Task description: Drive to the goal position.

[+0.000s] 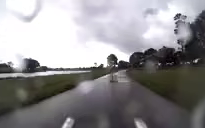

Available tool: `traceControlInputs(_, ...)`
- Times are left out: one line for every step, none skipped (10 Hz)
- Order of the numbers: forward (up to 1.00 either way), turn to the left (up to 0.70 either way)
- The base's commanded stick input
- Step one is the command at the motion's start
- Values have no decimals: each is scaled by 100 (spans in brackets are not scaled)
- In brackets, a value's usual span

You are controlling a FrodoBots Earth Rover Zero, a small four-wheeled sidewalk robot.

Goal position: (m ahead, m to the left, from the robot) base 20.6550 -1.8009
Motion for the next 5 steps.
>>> traceControlInputs(100,0)
traceControlInputs(100,0)
traceControlInputs(100,0)
traceControlInputs(100,0)
traceControlInputs(100,0)
